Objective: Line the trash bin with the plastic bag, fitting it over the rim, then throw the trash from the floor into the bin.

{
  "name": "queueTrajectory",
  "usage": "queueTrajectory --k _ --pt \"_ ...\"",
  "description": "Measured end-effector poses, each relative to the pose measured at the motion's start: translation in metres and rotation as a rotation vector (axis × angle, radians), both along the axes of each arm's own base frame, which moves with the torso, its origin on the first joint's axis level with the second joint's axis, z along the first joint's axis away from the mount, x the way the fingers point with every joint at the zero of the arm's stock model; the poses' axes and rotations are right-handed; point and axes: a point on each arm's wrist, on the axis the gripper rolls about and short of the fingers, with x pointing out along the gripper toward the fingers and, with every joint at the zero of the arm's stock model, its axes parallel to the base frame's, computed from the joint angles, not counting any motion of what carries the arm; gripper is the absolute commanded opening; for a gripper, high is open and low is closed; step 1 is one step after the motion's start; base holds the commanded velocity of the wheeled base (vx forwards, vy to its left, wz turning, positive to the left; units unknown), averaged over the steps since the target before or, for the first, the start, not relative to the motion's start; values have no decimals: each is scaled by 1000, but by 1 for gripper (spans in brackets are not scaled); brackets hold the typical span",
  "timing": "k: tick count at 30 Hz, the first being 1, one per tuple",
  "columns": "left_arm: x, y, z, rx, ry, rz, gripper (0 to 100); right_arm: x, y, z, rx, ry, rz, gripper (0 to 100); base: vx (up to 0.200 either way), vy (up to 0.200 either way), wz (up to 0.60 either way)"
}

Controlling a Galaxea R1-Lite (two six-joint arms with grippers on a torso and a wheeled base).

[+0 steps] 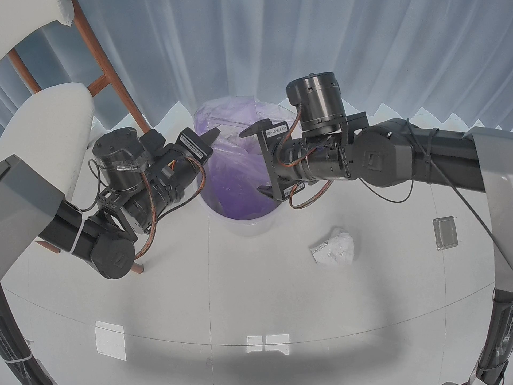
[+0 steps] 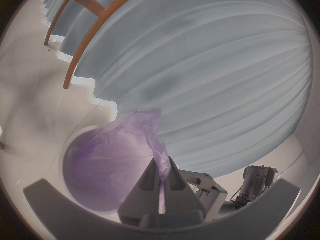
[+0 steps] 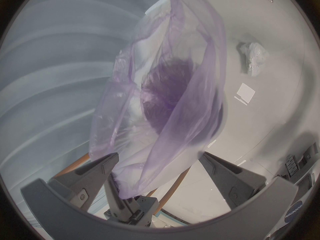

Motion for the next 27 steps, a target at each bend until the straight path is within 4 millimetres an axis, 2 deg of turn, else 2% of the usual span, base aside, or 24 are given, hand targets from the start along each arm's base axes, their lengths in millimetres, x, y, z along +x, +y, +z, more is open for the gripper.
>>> queueTrajectory --k 3,4,10,16,17,27 --pt "-2 -2 -1 2 5 -8 0 2 8 -6 -4 9 10 100 0 0 0" --pt "-3 -2 -1 3 6 -10 0 3 9 -7 -4 11 9 0 0 0 0" --pt "-5 -4 -2 2 10 -5 0 6 14 -20 -34 72 -6 0 0 0 0" --pt "-5 -4 -1 -1 12 8 0 8 13 -21 -35 76 -12 0 0 0 0" --pt "-6 -4 -1 -1 11 7 100 8 13 -21 -35 76 -12 0 0 0 0" --pt "-10 4 5 -10 15 14 100 6 13 -20 -73 56 7 0 0 0 0"
